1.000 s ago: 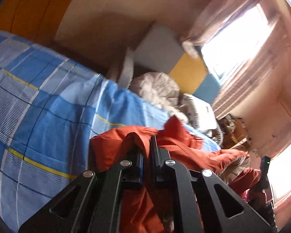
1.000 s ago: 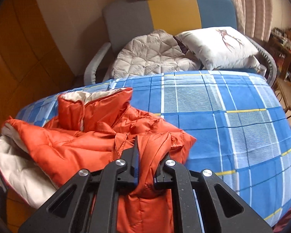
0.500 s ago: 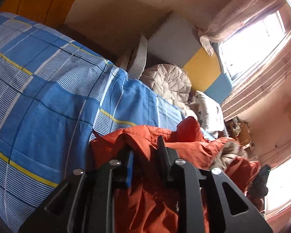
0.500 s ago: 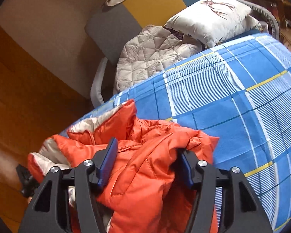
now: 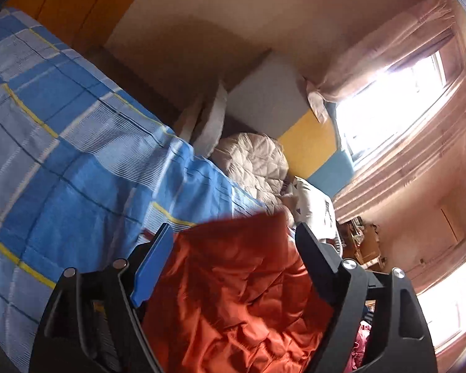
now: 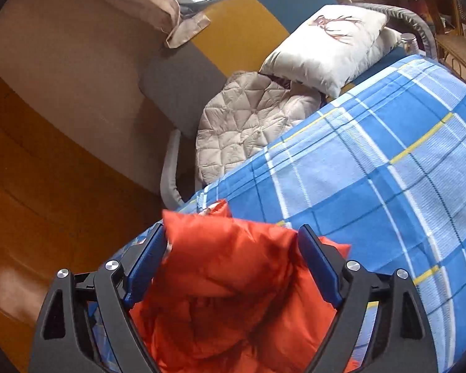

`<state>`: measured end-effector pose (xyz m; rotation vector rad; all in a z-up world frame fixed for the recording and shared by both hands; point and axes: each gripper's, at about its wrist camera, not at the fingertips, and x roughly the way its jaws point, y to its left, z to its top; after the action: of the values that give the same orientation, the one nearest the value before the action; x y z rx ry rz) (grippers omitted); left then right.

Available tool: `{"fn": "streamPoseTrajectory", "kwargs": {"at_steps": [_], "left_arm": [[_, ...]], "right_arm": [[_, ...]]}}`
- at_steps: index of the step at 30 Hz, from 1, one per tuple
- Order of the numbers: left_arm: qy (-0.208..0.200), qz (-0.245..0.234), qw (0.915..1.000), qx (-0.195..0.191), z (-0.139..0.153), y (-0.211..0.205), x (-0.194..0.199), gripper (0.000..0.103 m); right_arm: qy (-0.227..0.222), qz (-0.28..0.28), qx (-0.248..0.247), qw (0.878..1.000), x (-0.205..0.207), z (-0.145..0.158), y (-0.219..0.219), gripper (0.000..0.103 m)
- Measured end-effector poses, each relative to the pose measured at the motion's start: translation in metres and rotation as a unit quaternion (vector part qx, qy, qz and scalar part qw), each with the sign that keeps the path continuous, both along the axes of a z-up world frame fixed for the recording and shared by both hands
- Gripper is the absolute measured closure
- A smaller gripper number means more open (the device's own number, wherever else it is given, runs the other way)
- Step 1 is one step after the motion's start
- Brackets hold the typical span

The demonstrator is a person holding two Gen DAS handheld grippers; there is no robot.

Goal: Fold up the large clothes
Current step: 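Carry the held hem over the jacket body toward the collar with both grippers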

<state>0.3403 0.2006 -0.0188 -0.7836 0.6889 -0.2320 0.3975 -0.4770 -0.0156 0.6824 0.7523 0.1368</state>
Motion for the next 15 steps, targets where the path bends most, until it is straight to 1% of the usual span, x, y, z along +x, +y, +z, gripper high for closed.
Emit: {"fn": "streamPoseTrajectory", "kwargs": {"at_steps": [2, 4, 7, 10, 12, 15], "left_arm": [[0.005, -0.012, 0.9999, 0.010, -0.006, 0.001, -0.009, 0.023], [0.014, -0.023, 0.9995, 0.019, -0.017, 0.001, -0.023, 0.023], [0.035, -0.049, 0.9981, 0.014, -0.044, -0.004, -0.049, 0.024], [0.054, -0.068, 0.9961, 0.012, -0.065, -0.012, -0.067, 0.026], [0.063, -0.081, 0.9947, 0.006, -0.079, -0.018, -0.079, 0.030], [0.070, -0.096, 0.9930, 0.002, -0.090, -0.027, -0.088, 0.040]], "right_arm": [[0.000, 0.004, -0.002, 1.000, -0.014, -0.004, -0.004, 0.013], [0.006, 0.007, -0.009, 1.000, -0.030, -0.013, -0.007, 0.012], [0.020, 0.019, -0.009, 1.000, -0.055, -0.032, -0.008, 0.012], [0.039, 0.025, -0.007, 0.999, -0.076, -0.051, -0.008, 0.012], [0.047, 0.029, -0.002, 0.998, -0.086, -0.060, -0.007, 0.012], [0.057, 0.044, 0.012, 0.997, -0.097, -0.070, -0.004, 0.012]]}}
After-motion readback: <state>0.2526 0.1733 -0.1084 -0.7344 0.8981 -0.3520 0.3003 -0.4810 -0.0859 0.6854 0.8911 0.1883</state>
